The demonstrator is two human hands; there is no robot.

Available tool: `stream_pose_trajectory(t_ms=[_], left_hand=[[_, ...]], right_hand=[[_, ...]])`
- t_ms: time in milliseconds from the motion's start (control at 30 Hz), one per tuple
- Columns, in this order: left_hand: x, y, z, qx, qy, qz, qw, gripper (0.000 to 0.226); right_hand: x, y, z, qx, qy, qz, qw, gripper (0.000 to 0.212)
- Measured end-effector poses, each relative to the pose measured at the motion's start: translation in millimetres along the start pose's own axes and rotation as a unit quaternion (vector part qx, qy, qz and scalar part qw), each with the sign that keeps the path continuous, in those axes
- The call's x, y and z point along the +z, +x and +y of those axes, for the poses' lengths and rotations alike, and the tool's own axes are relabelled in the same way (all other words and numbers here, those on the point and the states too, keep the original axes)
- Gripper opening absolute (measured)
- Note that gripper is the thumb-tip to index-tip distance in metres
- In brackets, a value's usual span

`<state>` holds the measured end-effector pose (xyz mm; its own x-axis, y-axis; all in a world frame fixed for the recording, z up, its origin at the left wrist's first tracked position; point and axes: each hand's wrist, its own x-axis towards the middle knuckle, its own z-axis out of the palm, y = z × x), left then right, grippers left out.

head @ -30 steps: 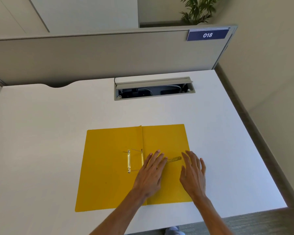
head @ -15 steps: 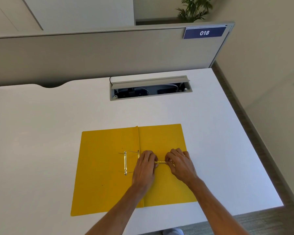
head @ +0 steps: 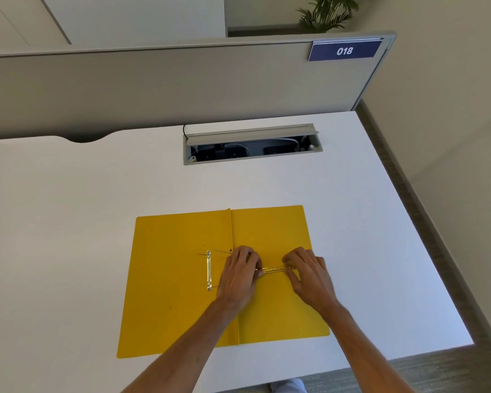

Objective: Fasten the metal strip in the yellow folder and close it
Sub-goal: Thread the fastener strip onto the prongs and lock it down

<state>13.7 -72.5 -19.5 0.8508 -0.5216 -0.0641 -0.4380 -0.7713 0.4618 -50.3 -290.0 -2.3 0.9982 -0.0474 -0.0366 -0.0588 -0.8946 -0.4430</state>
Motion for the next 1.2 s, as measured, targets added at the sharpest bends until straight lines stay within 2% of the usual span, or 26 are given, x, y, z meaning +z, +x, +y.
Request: stream_pose_trajectory(t_ms=[100,267,567,700,800,933,1033,1100,1200], left_hand=[[1,-1,-2,0.009,-0.003,0.005,1.0,0.025],[2,-5,-6,0.031,-0.001,0.024,0.999,0.028],[2,-8,-5,0.035,0.012,0.019,0.999,0.031],[-5,-11,-6,0.045,-0.031,0.016,0.998,0.031],[-20,-21,-11,0.053,-0.083,0.041,0.994,0.033],[-42,-48,-28,-0.045,-0.139,0.164,0.976,0.026],[-51,-63,-49,-0.154,-0.219,0.237,0.934,0.023],[-54,-66,-60,-0.206,-0.261,0.238,0.913,0.024],[-52,-66,-68,-0.207,-0.287,0.186,0.917,0.027]], right_hand=[[1,-11,6,0.016,0.004,-0.004,1.0,0.028],[-4,-5,3,0.022,0.032,-0.022,0.999,0.016],[-10,19,-14,-0.005,-0.032,-0.123,0.992,0.017],[-2,19,-28,-0.002,-0.016,-0.13,0.991,0.012],[-2,14,-33,0.038,0.042,-0.118,0.991,0.017],[-4,11,-46,0.087,0.141,-0.062,0.984,0.005],[0,12,-73,0.05,0.171,-0.08,0.981,0.004],[5,14,-93,0.012,0.172,-0.103,0.98,0.003],[15,20,-112,-0.024,0.149,-0.099,0.984,0.01]])
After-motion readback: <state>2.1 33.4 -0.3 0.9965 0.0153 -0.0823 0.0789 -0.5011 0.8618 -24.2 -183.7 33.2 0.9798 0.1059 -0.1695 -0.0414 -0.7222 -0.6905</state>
